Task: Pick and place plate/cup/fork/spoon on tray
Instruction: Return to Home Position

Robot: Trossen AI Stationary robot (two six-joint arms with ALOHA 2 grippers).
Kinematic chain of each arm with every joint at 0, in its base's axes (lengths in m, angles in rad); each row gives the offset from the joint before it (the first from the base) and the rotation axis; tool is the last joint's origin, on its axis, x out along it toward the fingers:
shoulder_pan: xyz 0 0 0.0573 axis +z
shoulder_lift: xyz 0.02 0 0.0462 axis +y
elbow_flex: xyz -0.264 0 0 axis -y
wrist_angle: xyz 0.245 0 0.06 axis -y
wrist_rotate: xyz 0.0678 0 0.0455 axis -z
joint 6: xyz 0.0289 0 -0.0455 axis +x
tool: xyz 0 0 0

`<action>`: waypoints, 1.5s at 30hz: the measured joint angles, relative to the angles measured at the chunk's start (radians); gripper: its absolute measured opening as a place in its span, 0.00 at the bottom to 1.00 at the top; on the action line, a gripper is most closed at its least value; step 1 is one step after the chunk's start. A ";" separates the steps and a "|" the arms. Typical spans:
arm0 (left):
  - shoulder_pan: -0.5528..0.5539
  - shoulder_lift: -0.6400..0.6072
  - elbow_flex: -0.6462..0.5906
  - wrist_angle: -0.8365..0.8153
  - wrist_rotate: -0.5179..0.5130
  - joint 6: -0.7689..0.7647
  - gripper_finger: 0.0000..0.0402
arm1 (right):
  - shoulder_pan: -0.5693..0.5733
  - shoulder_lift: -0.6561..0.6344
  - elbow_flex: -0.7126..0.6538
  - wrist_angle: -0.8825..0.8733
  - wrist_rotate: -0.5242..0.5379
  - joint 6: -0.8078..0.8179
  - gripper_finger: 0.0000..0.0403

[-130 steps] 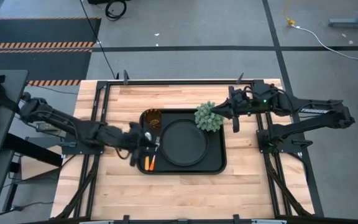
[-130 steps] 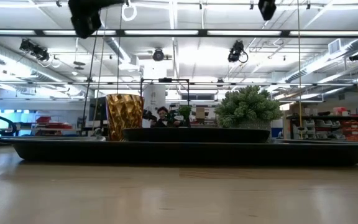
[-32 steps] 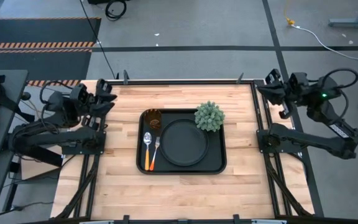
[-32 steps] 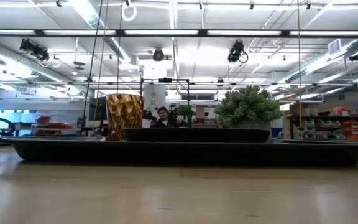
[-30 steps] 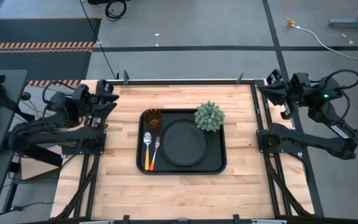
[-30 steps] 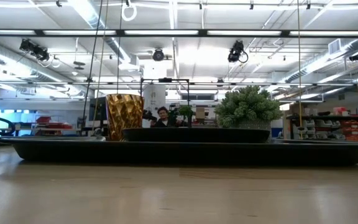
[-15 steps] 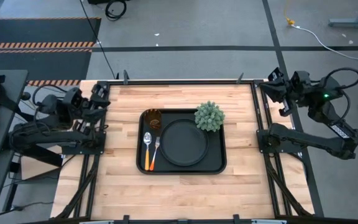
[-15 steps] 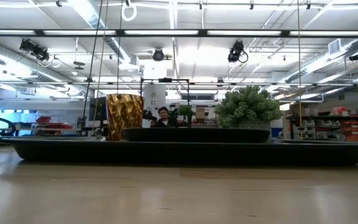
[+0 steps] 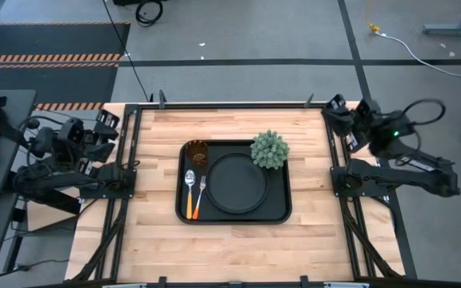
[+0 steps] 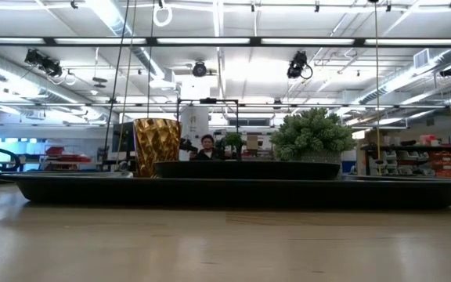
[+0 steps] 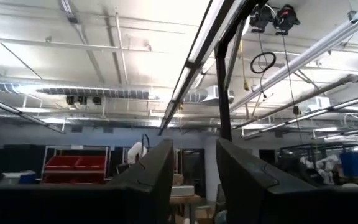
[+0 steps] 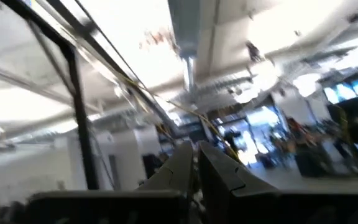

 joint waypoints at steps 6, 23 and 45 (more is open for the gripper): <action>0.001 -0.017 -0.138 0.087 -0.068 -0.055 0.32 | 0.036 -0.090 -0.203 0.208 0.058 0.047 0.08; 0.003 -0.050 -0.521 0.427 -0.130 -0.231 0.32 | 0.022 -0.457 -0.205 -0.320 0.151 -0.032 0.08; -0.050 -0.049 -0.585 0.341 -0.134 -0.073 0.32 | 0.022 -0.468 -0.556 -0.059 0.105 -0.047 0.08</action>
